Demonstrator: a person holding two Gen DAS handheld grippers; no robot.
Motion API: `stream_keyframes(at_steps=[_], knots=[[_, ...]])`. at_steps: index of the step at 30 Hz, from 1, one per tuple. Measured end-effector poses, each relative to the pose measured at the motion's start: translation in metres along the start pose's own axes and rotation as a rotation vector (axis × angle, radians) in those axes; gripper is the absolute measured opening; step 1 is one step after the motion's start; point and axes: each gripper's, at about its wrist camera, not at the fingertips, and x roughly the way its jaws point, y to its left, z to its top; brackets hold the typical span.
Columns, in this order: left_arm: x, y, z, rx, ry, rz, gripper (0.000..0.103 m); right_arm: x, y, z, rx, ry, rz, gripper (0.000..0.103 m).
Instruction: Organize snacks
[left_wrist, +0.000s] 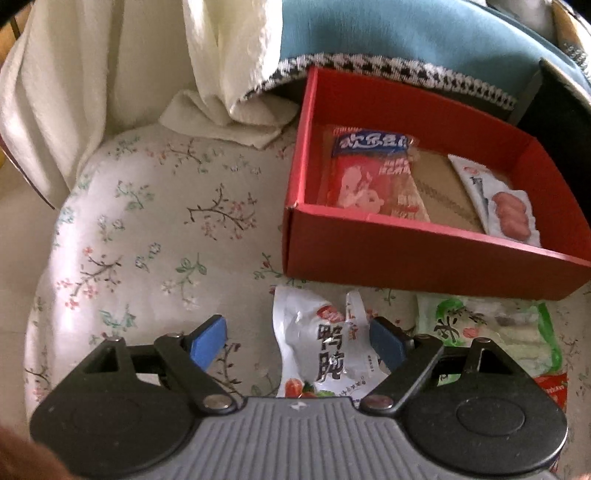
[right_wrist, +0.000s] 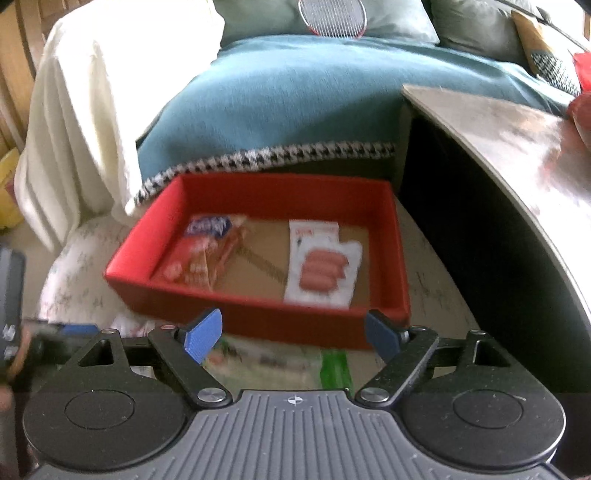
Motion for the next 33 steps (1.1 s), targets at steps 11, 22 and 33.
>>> stream_keyframes(at_steps=[11,22,33], knots=[[-0.002,-0.004,-0.003,0.032,-0.011,0.04,0.07,-0.003,-0.027,-0.022,0.063,0.065,-0.049,0.089],[-0.013,-0.004,-0.009,0.073,0.01,0.023,0.052,0.009,-0.034,-0.048,0.068,0.164,-0.063,0.09],[-0.008,0.001,-0.004,0.046,0.028,-0.015,0.071,0.011,-0.032,-0.054,0.048,0.19,-0.055,0.09]])
